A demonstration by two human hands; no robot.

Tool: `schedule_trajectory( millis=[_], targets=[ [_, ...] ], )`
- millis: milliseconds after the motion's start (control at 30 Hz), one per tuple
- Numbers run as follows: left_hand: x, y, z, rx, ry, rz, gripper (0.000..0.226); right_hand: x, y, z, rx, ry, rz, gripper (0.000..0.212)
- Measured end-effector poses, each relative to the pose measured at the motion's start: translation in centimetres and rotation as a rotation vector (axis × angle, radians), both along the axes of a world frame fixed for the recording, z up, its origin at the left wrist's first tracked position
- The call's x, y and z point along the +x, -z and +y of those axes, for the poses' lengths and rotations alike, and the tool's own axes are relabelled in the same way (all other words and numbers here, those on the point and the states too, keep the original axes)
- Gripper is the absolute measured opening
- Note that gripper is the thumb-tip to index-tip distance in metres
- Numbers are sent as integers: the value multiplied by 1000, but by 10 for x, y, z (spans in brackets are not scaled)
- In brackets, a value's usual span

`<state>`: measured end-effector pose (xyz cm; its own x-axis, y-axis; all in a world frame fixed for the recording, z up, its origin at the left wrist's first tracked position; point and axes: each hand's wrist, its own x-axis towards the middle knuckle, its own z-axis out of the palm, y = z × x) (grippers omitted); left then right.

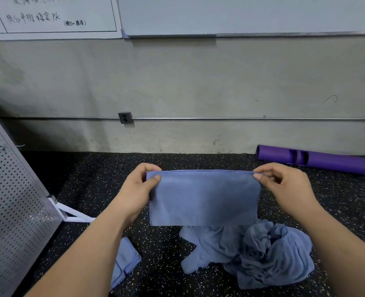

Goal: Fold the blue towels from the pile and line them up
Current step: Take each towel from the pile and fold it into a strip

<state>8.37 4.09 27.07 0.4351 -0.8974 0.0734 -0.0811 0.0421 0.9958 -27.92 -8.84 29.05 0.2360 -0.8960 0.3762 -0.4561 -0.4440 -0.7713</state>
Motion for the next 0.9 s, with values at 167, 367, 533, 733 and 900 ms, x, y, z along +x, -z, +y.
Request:
schedule_trajectory(
  millis=[167,367,533,733,900],
  targets=[
    [15,6,6,-42,-38,-234,15,-12,0,0,-28,-49,112,18],
    [18,6,9,-17,3,-327,19,-21,-1,0,-35,-102,228,25],
    [18,4,9,-30,45,-376,21,-27,-1,1,-33,-75,300,22],
    [14,2,10,24,47,-424,14,-32,-3,1,-49,-53,310,20],
    [12,-2,12,38,58,-543,12,-33,-5,3,-36,-49,285,29]
  ],
)
